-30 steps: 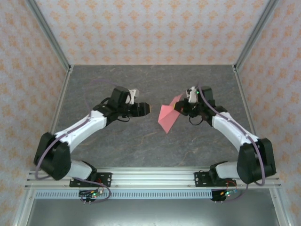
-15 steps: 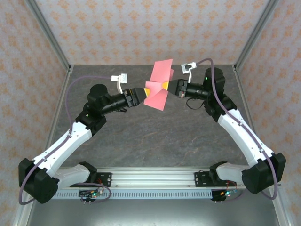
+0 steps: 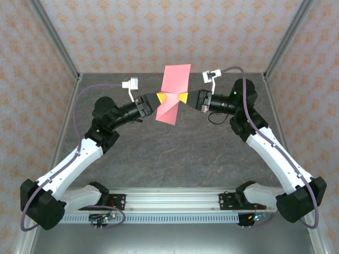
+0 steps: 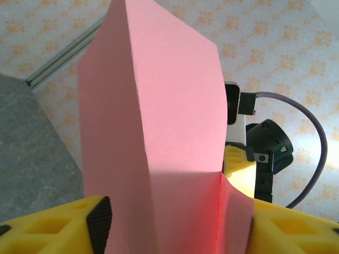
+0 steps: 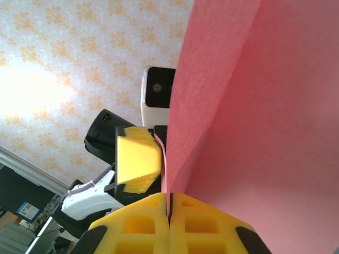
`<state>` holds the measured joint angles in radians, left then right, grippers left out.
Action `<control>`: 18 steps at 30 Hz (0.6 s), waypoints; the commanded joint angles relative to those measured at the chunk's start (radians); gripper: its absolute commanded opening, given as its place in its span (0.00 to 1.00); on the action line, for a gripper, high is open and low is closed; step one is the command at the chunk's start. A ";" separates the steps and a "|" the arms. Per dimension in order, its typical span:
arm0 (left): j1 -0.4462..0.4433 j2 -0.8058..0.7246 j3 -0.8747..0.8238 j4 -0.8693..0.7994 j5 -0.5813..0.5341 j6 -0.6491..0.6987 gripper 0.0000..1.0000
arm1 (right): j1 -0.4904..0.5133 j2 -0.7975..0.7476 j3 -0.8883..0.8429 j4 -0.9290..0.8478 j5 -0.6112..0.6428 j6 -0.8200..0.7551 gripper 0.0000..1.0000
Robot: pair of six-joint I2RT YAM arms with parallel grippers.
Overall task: Fold a paper plane with a square sheet of paper (fold left side to right side)
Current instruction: Turn over the paper at the center of the table.
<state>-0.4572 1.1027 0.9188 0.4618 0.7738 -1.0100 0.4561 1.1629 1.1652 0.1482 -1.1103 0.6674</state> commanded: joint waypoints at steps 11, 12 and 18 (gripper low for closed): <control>-0.030 -0.053 -0.010 0.057 -0.022 0.006 0.21 | 0.005 -0.028 -0.015 -0.026 0.041 -0.028 0.14; -0.037 -0.056 -0.007 0.038 -0.026 0.021 0.19 | 0.004 -0.030 -0.013 -0.054 0.048 -0.044 0.16; -0.094 -0.094 0.056 -0.328 -0.158 0.289 0.14 | 0.004 -0.068 0.039 -0.383 0.213 -0.245 0.42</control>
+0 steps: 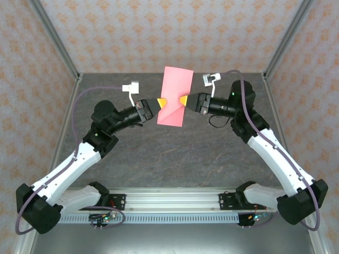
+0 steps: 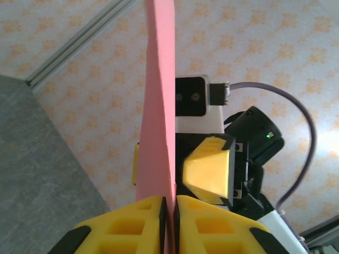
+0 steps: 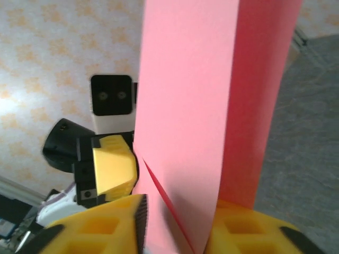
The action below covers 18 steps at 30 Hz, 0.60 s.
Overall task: Fold a paper plane with a square sheet of paper (fold left side to right side)
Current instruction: Turn over the paper at the center of the table.
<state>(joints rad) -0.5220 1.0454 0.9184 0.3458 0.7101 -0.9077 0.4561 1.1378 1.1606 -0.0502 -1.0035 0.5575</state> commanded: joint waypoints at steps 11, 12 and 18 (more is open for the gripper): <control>-0.371 0.154 0.210 -0.958 -1.043 0.541 0.00 | 0.002 -0.193 0.010 -0.751 1.170 -0.273 0.72; -0.402 0.198 0.234 -1.015 -1.122 0.517 0.00 | 0.003 -0.215 -0.009 -0.759 1.227 -0.265 0.73; -0.491 0.529 0.437 -1.369 -1.405 0.202 0.00 | 0.001 -0.338 -0.085 -0.782 1.405 -0.248 0.80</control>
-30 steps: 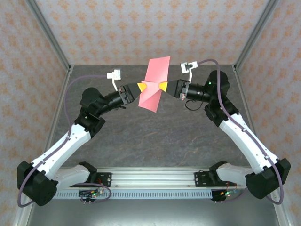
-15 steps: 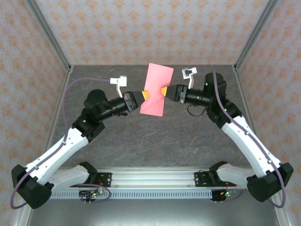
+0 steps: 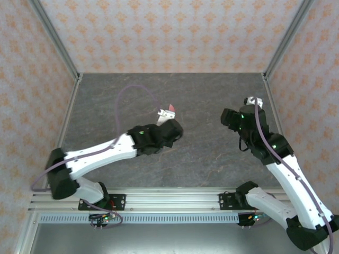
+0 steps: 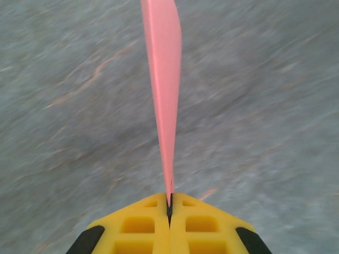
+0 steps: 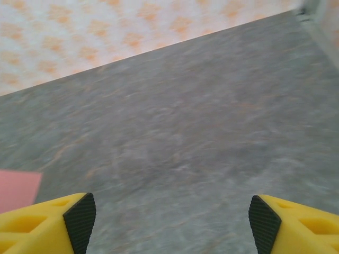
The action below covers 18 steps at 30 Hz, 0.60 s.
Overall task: Fold a paper plane with a square sheet of paper (fold left side to right side)
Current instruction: Turn over the paper at the center of the table.
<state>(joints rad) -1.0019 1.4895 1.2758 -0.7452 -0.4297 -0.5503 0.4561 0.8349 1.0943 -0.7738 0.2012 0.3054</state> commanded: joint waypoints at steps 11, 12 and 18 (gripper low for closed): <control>-0.011 0.532 0.288 -0.400 -0.112 -0.303 0.00 | 0.001 -0.091 -0.046 -0.095 0.223 0.003 0.82; -0.011 0.563 0.319 -0.422 -0.104 -0.299 0.00 | 0.001 -0.092 -0.051 -0.093 0.220 0.002 0.82; -0.009 0.697 0.451 -0.481 -0.056 -0.247 0.00 | 0.002 -0.092 -0.070 -0.077 0.198 0.007 0.82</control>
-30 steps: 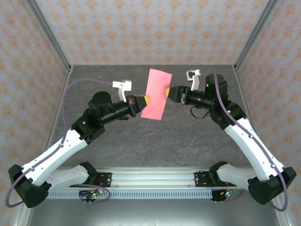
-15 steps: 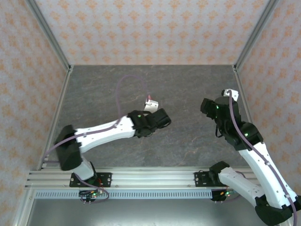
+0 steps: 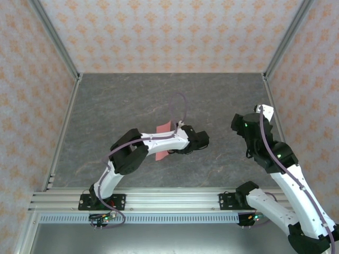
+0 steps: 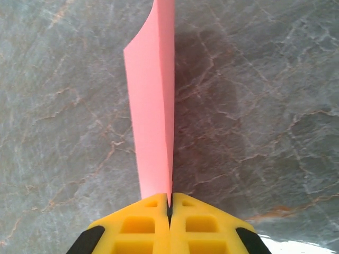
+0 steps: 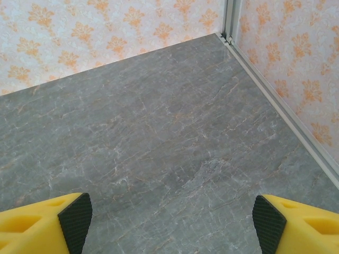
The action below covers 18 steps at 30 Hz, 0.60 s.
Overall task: Fold a paper plane with a square sheet of paper (fold left side to right side)
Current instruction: Turn over the paper at the center of the table.
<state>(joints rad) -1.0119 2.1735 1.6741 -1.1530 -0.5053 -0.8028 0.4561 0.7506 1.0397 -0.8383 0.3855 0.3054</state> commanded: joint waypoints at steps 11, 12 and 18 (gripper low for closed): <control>0.032 0.036 0.112 0.080 0.270 0.139 0.19 | 0.001 0.001 -0.032 0.005 -0.027 0.002 0.85; 0.036 0.026 0.107 0.102 0.294 0.144 0.23 | 0.002 0.004 -0.032 0.005 -0.030 0.003 0.86; 0.062 -0.092 0.055 0.257 0.484 0.192 0.44 | 0.001 0.047 -0.035 0.023 -0.114 -0.017 0.91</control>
<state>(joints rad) -0.9596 2.1990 1.7462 -0.9878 -0.1322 -0.6426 0.4561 0.7773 1.0172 -0.8360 0.3214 0.3016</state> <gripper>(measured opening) 0.426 0.907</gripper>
